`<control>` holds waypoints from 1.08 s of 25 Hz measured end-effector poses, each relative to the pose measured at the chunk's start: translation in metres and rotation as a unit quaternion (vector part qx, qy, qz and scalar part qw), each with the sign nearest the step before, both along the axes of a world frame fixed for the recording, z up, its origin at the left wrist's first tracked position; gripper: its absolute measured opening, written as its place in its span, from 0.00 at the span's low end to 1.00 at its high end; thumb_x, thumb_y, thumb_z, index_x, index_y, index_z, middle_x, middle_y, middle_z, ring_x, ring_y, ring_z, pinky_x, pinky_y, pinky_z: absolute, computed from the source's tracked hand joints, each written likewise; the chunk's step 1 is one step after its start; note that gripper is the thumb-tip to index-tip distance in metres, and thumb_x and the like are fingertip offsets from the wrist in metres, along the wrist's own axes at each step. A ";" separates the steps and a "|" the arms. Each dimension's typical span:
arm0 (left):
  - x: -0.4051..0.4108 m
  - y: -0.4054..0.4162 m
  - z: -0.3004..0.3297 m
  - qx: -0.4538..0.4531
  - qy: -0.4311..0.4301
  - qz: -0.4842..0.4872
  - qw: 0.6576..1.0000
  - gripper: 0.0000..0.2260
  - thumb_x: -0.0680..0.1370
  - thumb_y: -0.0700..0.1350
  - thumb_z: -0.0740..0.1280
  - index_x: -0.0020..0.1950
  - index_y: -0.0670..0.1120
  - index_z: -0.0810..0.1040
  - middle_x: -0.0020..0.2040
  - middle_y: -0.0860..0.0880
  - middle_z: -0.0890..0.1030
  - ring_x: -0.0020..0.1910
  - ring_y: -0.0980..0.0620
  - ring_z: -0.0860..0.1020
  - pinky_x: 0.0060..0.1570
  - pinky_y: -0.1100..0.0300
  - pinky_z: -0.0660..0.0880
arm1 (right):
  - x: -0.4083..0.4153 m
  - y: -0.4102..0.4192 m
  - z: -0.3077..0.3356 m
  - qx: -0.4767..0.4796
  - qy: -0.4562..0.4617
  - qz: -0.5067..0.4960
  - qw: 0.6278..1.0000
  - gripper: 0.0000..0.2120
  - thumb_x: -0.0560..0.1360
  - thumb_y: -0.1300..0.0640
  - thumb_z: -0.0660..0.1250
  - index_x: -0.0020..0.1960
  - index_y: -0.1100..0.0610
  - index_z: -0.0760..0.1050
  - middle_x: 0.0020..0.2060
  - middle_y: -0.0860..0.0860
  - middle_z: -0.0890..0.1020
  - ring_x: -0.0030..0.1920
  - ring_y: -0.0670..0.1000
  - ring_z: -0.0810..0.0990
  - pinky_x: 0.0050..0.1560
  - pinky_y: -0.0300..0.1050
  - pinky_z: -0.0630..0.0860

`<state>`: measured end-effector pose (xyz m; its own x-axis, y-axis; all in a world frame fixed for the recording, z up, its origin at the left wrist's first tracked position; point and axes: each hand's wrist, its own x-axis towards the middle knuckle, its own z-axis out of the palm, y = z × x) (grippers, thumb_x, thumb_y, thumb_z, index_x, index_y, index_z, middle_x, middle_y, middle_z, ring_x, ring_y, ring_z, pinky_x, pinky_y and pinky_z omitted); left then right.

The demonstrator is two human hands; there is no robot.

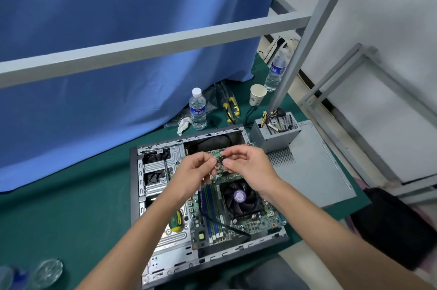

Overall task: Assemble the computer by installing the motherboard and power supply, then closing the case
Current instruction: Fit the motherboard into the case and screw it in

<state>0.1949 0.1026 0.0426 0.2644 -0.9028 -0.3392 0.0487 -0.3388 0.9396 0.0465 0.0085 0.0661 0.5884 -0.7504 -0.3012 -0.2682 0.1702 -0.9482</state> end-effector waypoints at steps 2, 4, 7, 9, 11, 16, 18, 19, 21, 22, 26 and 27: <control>0.000 0.002 -0.003 0.010 0.017 0.003 1.000 0.09 0.83 0.44 0.64 0.45 0.44 0.78 0.36 0.51 0.81 0.29 0.56 0.74 0.30 0.62 0.68 | 0.002 0.001 -0.005 0.001 0.007 -0.007 1.000 0.10 0.74 0.67 0.71 0.47 0.52 0.82 0.39 0.49 0.84 0.41 0.46 0.83 0.46 0.38 0.80; 0.003 0.001 -0.002 0.009 0.022 0.013 1.000 0.08 0.82 0.44 0.64 0.45 0.43 0.79 0.37 0.50 0.81 0.30 0.55 0.75 0.29 0.63 0.68 | 0.005 0.000 -0.008 0.052 -0.004 -0.016 0.998 0.08 0.76 0.67 0.70 0.49 0.55 0.82 0.40 0.52 0.84 0.42 0.47 0.84 0.47 0.40 0.81; 0.005 -0.002 -0.003 0.003 0.005 0.021 1.000 0.06 0.82 0.43 0.65 0.49 0.42 0.79 0.38 0.51 0.82 0.31 0.56 0.76 0.26 0.63 0.70 | 0.010 -0.009 -0.014 0.147 -0.015 -0.042 0.988 0.07 0.77 0.67 0.68 0.53 0.59 0.80 0.39 0.54 0.85 0.43 0.49 0.84 0.50 0.43 0.81; 0.005 -0.001 -0.003 -0.005 0.012 0.029 0.999 0.05 0.81 0.43 0.65 0.51 0.42 0.79 0.38 0.53 0.81 0.32 0.56 0.77 0.27 0.63 0.71 | 0.011 -0.009 -0.016 0.205 -0.044 -0.059 0.976 0.07 0.76 0.68 0.68 0.53 0.61 0.80 0.39 0.55 0.84 0.41 0.50 0.83 0.47 0.42 0.81; 0.008 -0.005 0.002 0.004 0.036 0.025 0.999 0.05 0.81 0.43 0.66 0.48 0.42 0.79 0.38 0.52 0.81 0.32 0.56 0.76 0.31 0.61 0.70 | 0.012 -0.010 -0.014 0.256 -0.081 -0.070 0.961 0.07 0.76 0.69 0.68 0.53 0.64 0.79 0.39 0.56 0.84 0.39 0.49 0.83 0.43 0.41 0.80; 0.009 -0.008 0.004 0.030 0.132 0.019 0.991 0.07 0.78 0.47 0.67 0.47 0.44 0.79 0.39 0.51 0.82 0.32 0.56 0.76 0.36 0.61 0.69 | 0.010 -0.013 -0.014 0.330 -0.129 -0.069 0.933 0.07 0.76 0.70 0.66 0.53 0.65 0.79 0.40 0.57 0.83 0.38 0.49 0.81 0.40 0.40 0.80; 0.007 -0.009 0.002 0.020 0.081 0.027 0.996 0.06 0.79 0.46 0.67 0.51 0.43 0.80 0.40 0.50 0.82 0.34 0.55 0.77 0.34 0.61 0.70 | 0.011 -0.015 -0.014 0.314 -0.120 -0.070 0.939 0.07 0.76 0.70 0.66 0.53 0.65 0.79 0.38 0.56 0.82 0.37 0.49 0.81 0.40 0.40 0.79; 0.007 -0.009 0.000 0.010 0.058 0.035 0.998 0.06 0.79 0.44 0.68 0.53 0.43 0.79 0.41 0.49 0.81 0.35 0.55 0.78 0.32 0.61 0.71 | 0.012 -0.015 -0.014 0.303 -0.115 -0.069 0.944 0.07 0.76 0.70 0.67 0.54 0.65 0.78 0.37 0.55 0.82 0.37 0.48 0.81 0.40 0.40 0.79; 0.006 -0.008 -0.002 -0.007 0.042 0.049 0.998 0.06 0.78 0.43 0.70 0.53 0.43 0.79 0.41 0.48 0.80 0.35 0.54 0.78 0.31 0.62 0.73 | 0.011 -0.015 -0.015 0.286 -0.106 -0.068 0.950 0.08 0.76 0.69 0.67 0.55 0.65 0.78 0.36 0.54 0.82 0.37 0.48 0.81 0.41 0.40 0.79; 0.006 -0.007 -0.002 -0.008 0.042 0.050 0.998 0.06 0.78 0.44 0.70 0.52 0.43 0.80 0.40 0.47 0.81 0.35 0.55 0.78 0.30 0.62 0.72 | 0.010 -0.015 -0.015 0.281 -0.102 -0.067 0.952 0.08 0.76 0.69 0.67 0.55 0.65 0.78 0.36 0.54 0.82 0.38 0.48 0.81 0.41 0.40 0.80; 0.013 -0.001 -0.002 -0.001 0.156 0.051 0.986 0.06 0.76 0.46 0.70 0.48 0.43 0.83 0.43 0.45 0.83 0.35 0.55 0.78 0.33 0.63 0.72 | 0.013 -0.012 -0.012 0.252 -0.094 -0.048 0.962 0.07 0.76 0.68 0.68 0.54 0.64 0.79 0.40 0.58 0.82 0.41 0.50 0.81 0.45 0.41 0.80; 0.015 0.001 -0.002 0.001 0.197 0.055 0.979 0.06 0.76 0.45 0.70 0.48 0.43 0.84 0.43 0.45 0.84 0.34 0.55 0.77 0.34 0.64 0.73 | 0.014 -0.011 -0.011 0.243 -0.091 -0.040 0.965 0.07 0.76 0.68 0.68 0.54 0.64 0.79 0.42 0.59 0.82 0.42 0.51 0.81 0.46 0.42 0.80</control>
<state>0.2101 0.1035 0.0410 0.2074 -0.8757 -0.4361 0.4437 -0.3131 0.8397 0.0608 -0.0026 0.0551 0.6105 -0.5922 -0.5259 -0.0712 0.6203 -0.7811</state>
